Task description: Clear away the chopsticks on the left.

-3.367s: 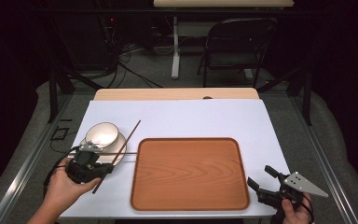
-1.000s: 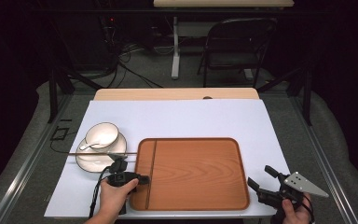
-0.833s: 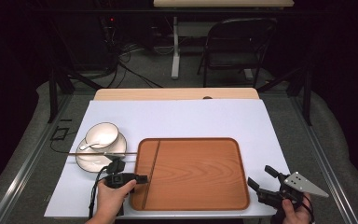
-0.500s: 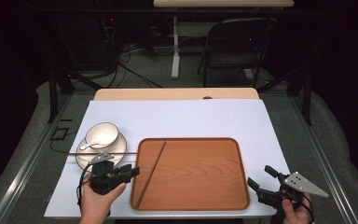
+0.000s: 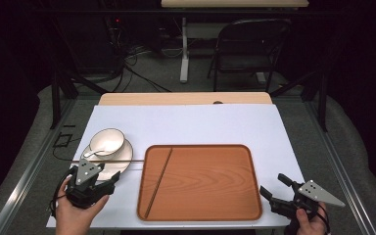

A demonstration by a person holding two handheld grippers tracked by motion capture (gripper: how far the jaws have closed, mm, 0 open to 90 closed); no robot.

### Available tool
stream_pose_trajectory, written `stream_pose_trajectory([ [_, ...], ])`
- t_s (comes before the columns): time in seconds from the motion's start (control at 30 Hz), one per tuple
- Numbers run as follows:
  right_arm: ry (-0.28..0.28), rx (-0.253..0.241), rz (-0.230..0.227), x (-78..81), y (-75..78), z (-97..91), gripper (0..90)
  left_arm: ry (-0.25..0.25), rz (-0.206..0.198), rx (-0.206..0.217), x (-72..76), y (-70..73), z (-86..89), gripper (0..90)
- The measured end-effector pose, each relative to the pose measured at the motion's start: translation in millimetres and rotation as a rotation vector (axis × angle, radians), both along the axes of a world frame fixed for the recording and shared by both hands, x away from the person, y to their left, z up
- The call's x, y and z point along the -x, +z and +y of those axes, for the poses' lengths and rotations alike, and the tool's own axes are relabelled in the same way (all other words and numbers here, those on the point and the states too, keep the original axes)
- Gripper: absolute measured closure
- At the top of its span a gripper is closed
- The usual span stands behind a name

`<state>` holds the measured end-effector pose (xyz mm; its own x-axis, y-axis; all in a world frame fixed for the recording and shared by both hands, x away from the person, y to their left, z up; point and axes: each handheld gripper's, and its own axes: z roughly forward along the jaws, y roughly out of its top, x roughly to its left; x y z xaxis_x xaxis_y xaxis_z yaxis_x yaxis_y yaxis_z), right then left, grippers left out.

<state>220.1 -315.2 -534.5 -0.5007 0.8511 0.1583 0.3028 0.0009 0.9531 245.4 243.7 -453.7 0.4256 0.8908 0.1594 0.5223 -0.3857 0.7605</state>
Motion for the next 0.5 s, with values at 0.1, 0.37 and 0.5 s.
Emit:
stream_pose_trajectory([
  [0.1, 0.000, -0.001, 0.001, -0.2, 0.0, 0.0, 14.0, 0.018, -0.013, -0.086, -2.4, -3.1, 14.3, 40.3],
  [0.37, -0.001, -0.001, 0.001, -0.4, -0.1, 0.0, 14.0, -0.032, -0.042, -0.356, -4.1, -16.0, 41.2, 39.7],
  [0.5, -0.002, -0.003, 0.009, -0.9, 0.1, 0.2, 14.0, -0.059, -0.029, -0.451, -8.6, -23.4, 52.2, 49.9],
])
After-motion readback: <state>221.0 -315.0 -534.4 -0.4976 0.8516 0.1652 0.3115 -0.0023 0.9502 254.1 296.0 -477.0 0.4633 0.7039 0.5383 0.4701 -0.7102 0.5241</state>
